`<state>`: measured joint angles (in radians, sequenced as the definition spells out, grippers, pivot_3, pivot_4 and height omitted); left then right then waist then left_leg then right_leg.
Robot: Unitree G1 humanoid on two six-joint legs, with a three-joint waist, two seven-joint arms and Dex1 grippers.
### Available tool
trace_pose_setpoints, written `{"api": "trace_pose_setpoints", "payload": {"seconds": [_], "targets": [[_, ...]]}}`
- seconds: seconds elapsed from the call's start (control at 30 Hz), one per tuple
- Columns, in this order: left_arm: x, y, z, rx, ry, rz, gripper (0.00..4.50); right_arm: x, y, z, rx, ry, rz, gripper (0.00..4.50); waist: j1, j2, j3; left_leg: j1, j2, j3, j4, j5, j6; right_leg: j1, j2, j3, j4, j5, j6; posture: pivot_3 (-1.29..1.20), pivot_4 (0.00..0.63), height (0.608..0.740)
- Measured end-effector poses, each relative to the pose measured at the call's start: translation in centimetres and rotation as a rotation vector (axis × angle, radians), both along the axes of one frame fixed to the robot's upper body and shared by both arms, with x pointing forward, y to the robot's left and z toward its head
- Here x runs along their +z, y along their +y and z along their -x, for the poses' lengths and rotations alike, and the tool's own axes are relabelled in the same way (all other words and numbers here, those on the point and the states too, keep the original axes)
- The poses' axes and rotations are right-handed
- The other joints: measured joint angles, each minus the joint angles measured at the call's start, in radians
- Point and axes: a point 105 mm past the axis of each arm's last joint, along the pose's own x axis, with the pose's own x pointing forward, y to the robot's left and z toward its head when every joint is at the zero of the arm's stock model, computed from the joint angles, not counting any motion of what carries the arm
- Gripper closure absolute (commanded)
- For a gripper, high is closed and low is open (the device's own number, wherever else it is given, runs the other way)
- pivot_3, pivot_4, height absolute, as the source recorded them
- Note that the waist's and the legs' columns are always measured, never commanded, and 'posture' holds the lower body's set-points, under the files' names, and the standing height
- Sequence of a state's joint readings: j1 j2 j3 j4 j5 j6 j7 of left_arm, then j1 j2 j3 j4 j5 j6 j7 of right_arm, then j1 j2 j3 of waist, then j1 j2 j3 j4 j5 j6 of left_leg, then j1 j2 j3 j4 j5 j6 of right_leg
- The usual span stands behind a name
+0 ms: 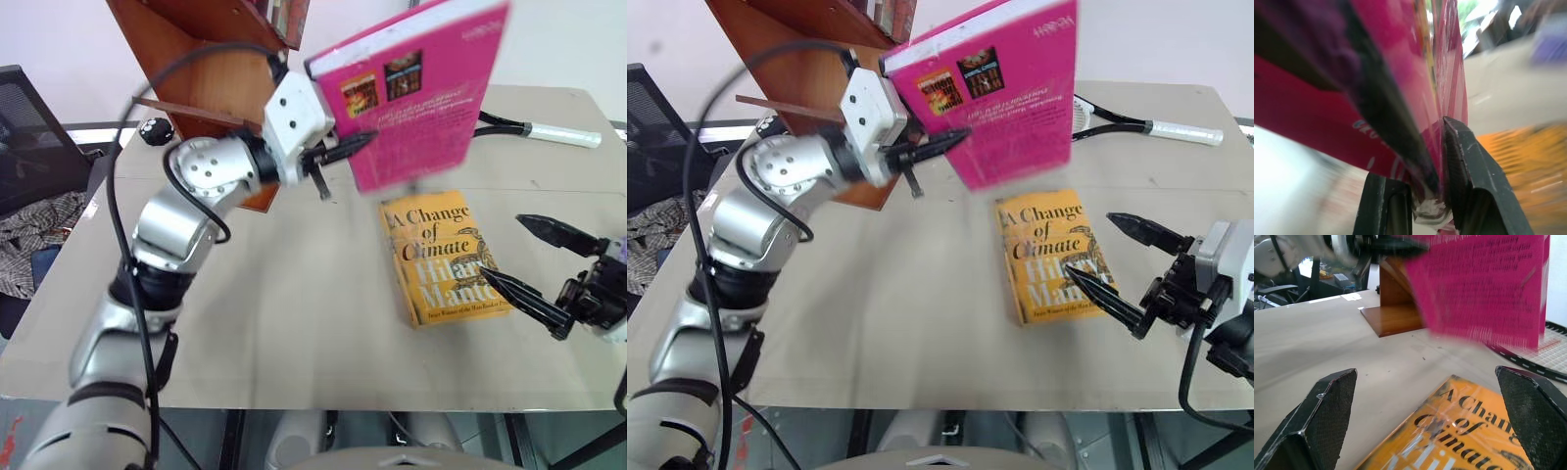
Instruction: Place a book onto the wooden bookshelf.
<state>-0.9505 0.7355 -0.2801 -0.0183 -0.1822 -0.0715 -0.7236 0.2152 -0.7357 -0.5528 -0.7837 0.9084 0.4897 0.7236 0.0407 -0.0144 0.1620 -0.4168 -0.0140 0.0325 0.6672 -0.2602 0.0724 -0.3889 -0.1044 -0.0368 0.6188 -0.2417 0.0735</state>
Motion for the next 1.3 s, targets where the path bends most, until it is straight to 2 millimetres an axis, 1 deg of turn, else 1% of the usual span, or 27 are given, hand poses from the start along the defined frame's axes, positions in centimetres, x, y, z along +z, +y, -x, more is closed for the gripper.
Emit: {"api": "trace_pose_setpoints", "payload": {"seconds": [0.03,0.07,0.1,0.2,0.27,0.43,0.5,0.53,0.57,0.6,0.7,0.73,0.77,0.8,0.83,0.87,0.93,0.97,1.0,1.07,1.13,1.17,1.2,1.23,1.3], "targets": [[1.0,0.0,0.0,-0.002,-0.113,-0.066,4.10,0.0,0.1,-0.2,0.003,-0.009,-0.004,0.00,0.001,0.000,0.000,0.000,0.000,0.000,0.000,0.000,0.000,0.000,0.000,0.000,0.000,0.000,0.001,0.00,0.150,0.740],[1.6,0.0,0.0,-0.004,-0.163,-0.096,4.10,0.0,0.2,-0.3,0.008,-0.014,-0.008,0.00,0.000,0.000,0.001,-0.001,0.000,0.000,0.001,0.000,0.000,0.000,-0.001,0.000,0.000,0.002,0.004,0.00,0.150,0.740],[2.7,-0.1,0.3,-0.018,-0.244,-0.145,4.10,0.1,0.4,-0.6,0.017,-0.025,-0.012,0.00,0.000,-0.001,0.002,-0.002,0.000,0.000,0.001,0.000,0.000,0.000,0.000,-0.001,0.000,0.002,0.004,0.00,0.150,0.740],[4.5,-0.1,1.3,-0.042,-0.335,-0.214,4.10,0.0,0.6,-1.1,0.031,-0.036,-0.018,0.00,-0.003,-0.001,0.003,-0.002,-0.001,0.000,0.002,0.000,0.001,-0.001,0.000,-0.001,0.000,0.001,0.007,0.00,0.150,0.740],[5.1,0.5,1.6,-0.029,-0.352,-0.260,4.10,0.0,0.8,-1.4,0.038,-0.044,-0.020,0.00,-0.007,0.000,0.003,-0.002,-0.001,0.000,0.002,0.000,0.001,-0.002,0.000,-0.001,0.003,0.000,0.008,0.00,0.150,0.740],[4.6,3.8,0.9,0.096,-0.271,-0.450,4.10,-0.2,0.7,-2.5,0.048,-0.057,-0.036,0.00,-0.025,0.000,0.005,-0.001,0.000,-0.001,0.002,0.000,0.001,-0.002,0.000,-0.002,0.008,-0.001,0.011,0.00,0.150,0.740],[5.0,5.9,0.2,0.210,-0.231,-0.531,4.10,-0.1,0.7,-3.0,0.062,-0.078,-0.042,0.00,-0.029,0.000,0.006,-0.001,0.000,-0.001,0.002,0.000,0.001,-0.002,0.001,-0.002,0.008,-0.001,0.011,0.00,0.150,0.740],[5.2,6.6,0.0,0.243,-0.220,-0.555,4.10,-0.1,0.7,-3.0,0.063,-0.082,-0.044,0.00,-0.030,0.000,0.006,-0.001,-0.001,-0.001,0.002,0.000,0.001,-0.002,0.001,-0.002,0.008,-0.001,0.011,0.00,0.150,0.740],[5.4,7.8,-0.1,0.296,-0.200,-0.589,4.10,-0.1,0.8,-3.2,0.066,-0.086,-0.045,0.00,-0.030,0.000,0.006,-0.001,0.000,0.000,0.002,0.000,0.001,-0.002,0.001,-0.001,0.009,-0.001,0.011,0.00,0.150,0.740],[5.5,8.5,-0.2,0.326,-0.184,-0.603,4.10,-0.2,0.7,-3.4,0.066,-0.090,-0.049,0.00,-0.029,0.000,0.007,-0.001,0.000,-0.001,0.002,0.000,0.001,-0.002,0.001,-0.002,0.009,-0.001,0.011,0.00,0.150,0.740],[6.7,9.9,-0.4,0.408,-0.179,-0.636,4.10,-0.2,0.9,-4.0,0.072,-0.110,-0.061,0.00,-0.024,-0.004,0.009,-0.001,0.000,-0.002,0.003,0.000,0.001,-0.002,0.001,-0.003,0.009,-0.001,0.011,0.00,0.150,0.740],[7.7,11.1,-0.5,0.475,-0.195,-0.659,4.10,0.0,1.0,-4.2,0.077,-0.129,-0.064,0.00,-0.026,-0.005,0.011,-0.002,-0.001,-0.002,0.003,0.000,0.001,-0.002,0.001,-0.003,0.009,-0.001,0.011,0.00,0.150,0.740],[8.0,11.6,-0.5,0.503,-0.202,-0.671,4.10,0.0,1.0,-4.2,0.078,-0.135,-0.065,0.00,-0.026,-0.005,0.011,-0.002,-0.001,-0.002,0.003,0.000,0.001,-0.002,0.001,-0.002,0.009,-0.001,0.011,0.00,0.150,0.740],[8.5,12.8,-0.6,0.565,-0.204,-0.696,4.10,0.1,0.9,-4.3,0.076,-0.147,-0.066,0.00,-0.027,-0.005,0.011,-0.002,-0.001,-0.001,0.003,0.000,0.001,-0.002,0.001,-0.002,0.009,-0.001,0.011,0.00,0.150,0.740],[8.6,13.6,-0.8,0.601,-0.199,-0.711,4.10,0.1,0.8,-4.4,0.071,-0.151,-0.066,0.00,-0.027,-0.005,0.011,-0.002,-0.001,-0.001,0.003,0.000,0.001,-0.002,0.001,-0.002,0.009,-0.002,0.012,0.00,0.150,0.740],[8.3,14.5,-1.2,0.641,-0.180,-0.733,4.10,-0.1,0.6,-4.5,0.062,-0.151,-0.064,0.00,-0.027,-0.005,0.011,-0.001,-0.001,-0.001,0.003,0.000,0.001,-0.002,0.001,-0.003,0.009,-0.002,0.012,0.00,0.150,0.740],[7.7,15.3,-1.8,0.674,-0.156,-0.770,4.10,-0.1,0.6,-4.5,0.059,-0.156,-0.064,0.00,-0.024,-0.005,0.011,-0.001,-0.001,-0.002,0.003,0.000,0.001,-0.002,0.001,-0.003,0.009,-0.002,0.012,0.00,0.150,0.740],[7.4,15.4,-2.1,0.680,-0.179,-0.789,4.10,0.0,0.6,-4.5,0.058,-0.163,-0.065,0.00,-0.023,-0.005,0.011,-0.001,0.000,-0.003,0.003,0.000,0.001,-0.001,0.001,-0.004,0.010,-0.002,0.012,0.00,0.150,0.740],[7.3,15.4,-2.4,0.680,-0.188,-0.799,4.10,0.1,0.6,-4.5,0.058,-0.167,-0.067,0.00,-0.023,-0.005,0.010,0.000,-0.001,-0.003,0.004,0.000,0.001,0.000,0.000,-0.004,0.010,-0.002,0.012,0.00,0.150,0.740],[6.5,15.3,-3.6,0.684,-0.197,-0.805,4.10,0.5,0.7,-4.3,0.052,-0.181,-0.075,0.00,-0.020,-0.003,0.009,0.003,-0.001,-0.003,0.005,0.000,0.001,0.001,0.000,-0.004,0.017,-0.002,0.012,0.00,0.150,0.740],[5.5,15.0,-4.9,0.683,-0.179,-0.797,4.10,1.4,0.8,-3.7,0.050,-0.215,-0.094,0.00,-0.012,-0.001,0.008,0.007,0.000,-0.005,0.007,-0.002,0.004,0.003,0.000,-0.004,0.024,-0.002,0.012,0.00,0.150,0.740],[5.0,14.6,-5.4,0.671,-0.167,-0.793,4.10,1.9,0.9,-3.2,0.046,-0.234,-0.092,0.00,-0.006,0.000,0.008,0.010,0.000,-0.006,0.007,-0.001,0.003,0.006,0.001,-0.005,0.024,-0.002,0.012,0.00,0.150,0.740],[4.8,14.5,-5.5,0.666,-0.161,-0.795,4.10,2.0,0.9,-3.1,0.046,-0.238,-0.090,0.00,-0.006,0.000,0.008,0.012,0.001,-0.006,0.007,0.000,0.002,0.008,0.001,-0.005,0.024,-0.003,0.012,0.00,0.150,0.740],[3.9,14.3,-5.8,0.654,-0.130,-0.802,4.10,2.1,0.9,-2.9,0.035,-0.240,-0.079,0.00,-0.004,0.001,0.007,0.018,0.002,-0.006,0.007,0.000,0.001,0.013,0.001,-0.005,0.024,-0.004,0.013,0.00,0.150,0.740],[3.0,14.2,-5.8,0.647,-0.080,-0.809,4.10,2.5,0.6,-2.5,0.011,-0.252,-0.072,0.00,-0.004,0.004,0.004,0.020,0.002,-0.006,0.007,0.000,0.001,0.014,0.001,-0.004,0.024,-0.005,0.009,0.00,0.150,0.740]]}}
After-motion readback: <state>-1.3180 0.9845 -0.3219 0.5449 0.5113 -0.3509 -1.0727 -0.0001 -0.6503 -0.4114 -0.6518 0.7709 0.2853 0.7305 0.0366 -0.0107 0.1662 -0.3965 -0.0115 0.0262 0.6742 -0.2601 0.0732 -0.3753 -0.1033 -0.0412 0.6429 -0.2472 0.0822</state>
